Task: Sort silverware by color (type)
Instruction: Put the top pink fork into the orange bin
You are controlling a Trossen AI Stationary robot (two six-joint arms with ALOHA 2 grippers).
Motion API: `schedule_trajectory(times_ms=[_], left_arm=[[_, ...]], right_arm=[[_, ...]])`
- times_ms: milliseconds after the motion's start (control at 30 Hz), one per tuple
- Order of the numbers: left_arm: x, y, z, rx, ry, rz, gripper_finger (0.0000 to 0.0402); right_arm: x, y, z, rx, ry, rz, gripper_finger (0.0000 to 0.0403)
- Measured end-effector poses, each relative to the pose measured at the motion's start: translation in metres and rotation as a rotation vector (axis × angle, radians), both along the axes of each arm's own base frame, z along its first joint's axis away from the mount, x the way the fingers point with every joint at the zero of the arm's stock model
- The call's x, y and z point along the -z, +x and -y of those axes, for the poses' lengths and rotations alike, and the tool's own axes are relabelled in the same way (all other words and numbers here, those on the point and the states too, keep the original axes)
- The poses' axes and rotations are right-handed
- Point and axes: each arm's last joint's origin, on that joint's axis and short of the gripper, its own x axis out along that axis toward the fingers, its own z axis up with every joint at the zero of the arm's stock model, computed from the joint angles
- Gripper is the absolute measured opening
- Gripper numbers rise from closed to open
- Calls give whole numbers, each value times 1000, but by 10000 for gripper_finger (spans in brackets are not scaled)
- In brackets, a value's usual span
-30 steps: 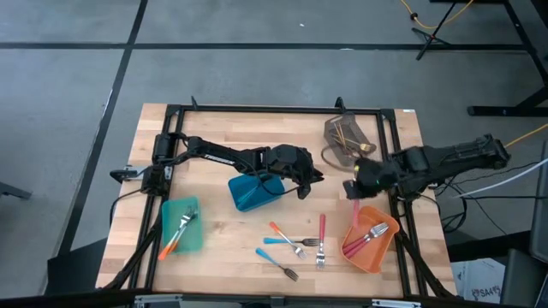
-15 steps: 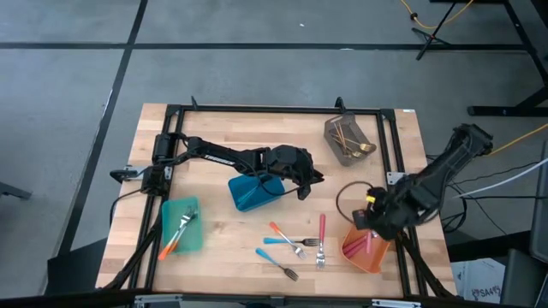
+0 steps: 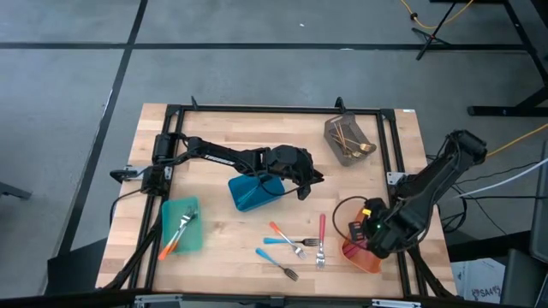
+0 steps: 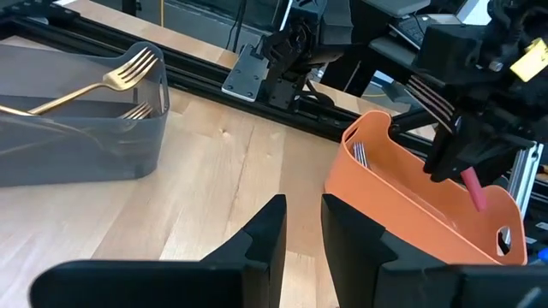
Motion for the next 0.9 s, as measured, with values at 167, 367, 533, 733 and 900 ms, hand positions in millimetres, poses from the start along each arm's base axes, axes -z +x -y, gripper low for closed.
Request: schedule_trajectory(times_ms=[167, 367, 533, 733, 900], left_arm=[[0, 0, 0, 4, 12, 0, 69], [0, 0, 0, 6, 26, 0, 69], [0, 0, 0, 4, 29, 0, 69], [0, 0, 0, 4, 29, 0, 69], [0, 0, 0, 4, 29, 0, 69]], right_arm=[[8, 1, -2, -1, -15, -22, 18], [18, 2, -5, -26, -5, -85, 18], [24, 3, -8, -32, 4, -132, 18], [26, 4, -8, -49, -2, -135, 28], [26, 4, -8, -49, -3, -136, 64]])
